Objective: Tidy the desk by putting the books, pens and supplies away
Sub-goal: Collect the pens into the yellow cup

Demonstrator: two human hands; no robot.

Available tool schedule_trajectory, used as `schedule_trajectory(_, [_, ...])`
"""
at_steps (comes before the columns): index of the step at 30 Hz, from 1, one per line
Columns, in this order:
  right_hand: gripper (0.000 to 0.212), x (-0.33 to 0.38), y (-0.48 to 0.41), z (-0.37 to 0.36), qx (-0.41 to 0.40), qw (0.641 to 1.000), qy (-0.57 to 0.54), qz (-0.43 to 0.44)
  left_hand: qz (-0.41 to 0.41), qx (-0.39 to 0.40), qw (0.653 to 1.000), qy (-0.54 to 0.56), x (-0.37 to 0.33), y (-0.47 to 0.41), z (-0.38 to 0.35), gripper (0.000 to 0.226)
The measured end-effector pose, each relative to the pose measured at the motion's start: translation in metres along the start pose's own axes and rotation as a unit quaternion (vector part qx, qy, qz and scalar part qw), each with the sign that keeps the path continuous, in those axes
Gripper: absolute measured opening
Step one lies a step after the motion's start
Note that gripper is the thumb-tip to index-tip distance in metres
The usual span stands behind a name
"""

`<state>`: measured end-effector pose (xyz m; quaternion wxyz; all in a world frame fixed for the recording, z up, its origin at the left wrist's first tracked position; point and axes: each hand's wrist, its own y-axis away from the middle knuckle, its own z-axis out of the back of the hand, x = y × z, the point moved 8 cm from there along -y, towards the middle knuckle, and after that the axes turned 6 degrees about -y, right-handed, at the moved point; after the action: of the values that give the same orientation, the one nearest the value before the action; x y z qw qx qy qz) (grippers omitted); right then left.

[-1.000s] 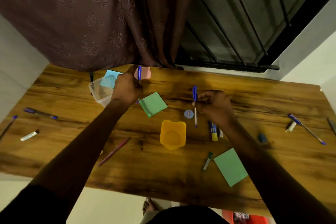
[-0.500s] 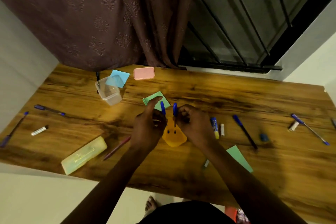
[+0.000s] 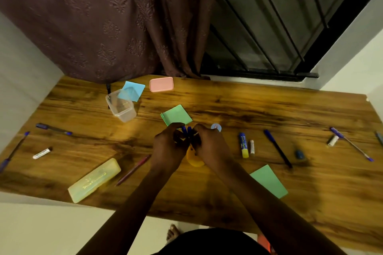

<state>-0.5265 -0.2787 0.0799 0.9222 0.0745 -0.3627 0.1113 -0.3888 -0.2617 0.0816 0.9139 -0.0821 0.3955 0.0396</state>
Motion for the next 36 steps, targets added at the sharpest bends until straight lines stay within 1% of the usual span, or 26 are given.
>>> schedule_trajectory(4, [0.045, -0.001, -0.002, 0.000, -0.004, 1.000, 0.008, 0.004, -0.007, -0.001, 1.000, -0.001, 0.004, -0.003, -0.002, 0.046])
schedule_trajectory(8, [0.046, -0.002, -0.001, 0.004, -0.016, 1.000, 0.002, 0.004, 0.008, 0.008, 1.000, 0.002, 0.008, -0.006, 0.002, 0.055])
schedule_trajectory(10, [0.046, -0.004, 0.002, 0.011, -0.034, 0.999, -0.016, -0.001, 0.020, 0.015, 0.999, 0.023, 0.009, -0.006, 0.005, 0.063])
schedule_trajectory(13, [0.037, -0.005, 0.007, 0.028, -0.082, 0.996, -0.042, 0.007, -0.002, 0.010, 1.000, 0.022, -0.001, -0.005, 0.012, 0.068])
schedule_trajectory(15, [0.028, -0.009, 0.012, 0.042, -0.113, 0.992, -0.062, 0.013, -0.028, 0.003, 0.999, 0.015, -0.014, -0.003, 0.017, 0.066])
schedule_trajectory(17, [0.021, -0.017, 0.018, 0.058, -0.138, 0.987, -0.078, 0.000, -0.056, -0.004, 0.998, 0.021, -0.030, -0.002, 0.020, 0.059])
schedule_trajectory(21, [0.018, -0.041, 0.033, 0.092, -0.172, 0.981, -0.075, -0.042, -0.116, -0.003, 0.993, 0.028, -0.063, -0.001, 0.014, 0.037])
schedule_trajectory(24, [0.020, -0.060, 0.043, 0.110, -0.196, 0.977, -0.070, -0.055, -0.125, 0.010, 0.991, 0.044, -0.084, 0.001, -0.004, 0.027])
schedule_trajectory(27, [0.019, -0.083, 0.053, 0.122, -0.214, 0.971, -0.080, -0.069, -0.113, 0.048, 0.990, 0.064, -0.101, 0.004, -0.032, 0.023])
schedule_trajectory(30, [0.019, -0.108, 0.061, 0.131, -0.214, 0.970, -0.080, -0.087, -0.113, 0.084, 0.988, 0.062, -0.112, 0.008, -0.060, 0.026])
schedule_trajectory(32, [0.019, -0.134, 0.062, 0.134, -0.208, 0.972, -0.049, -0.100, -0.114, 0.107, 0.986, 0.057, -0.120, 0.011, -0.077, 0.026])
schedule_trajectory(33, [0.022, -0.148, 0.062, 0.133, -0.196, 0.974, -0.023, -0.114, -0.115, 0.117, 0.985, 0.053, -0.124, 0.013, -0.084, 0.024])
schedule_trajectory(36, [0.041, -0.192, 0.065, 0.129, -0.142, 0.971, 0.038, -0.188, -0.116, 0.137, 0.983, 0.034, -0.130, 0.021, -0.105, 0.021])
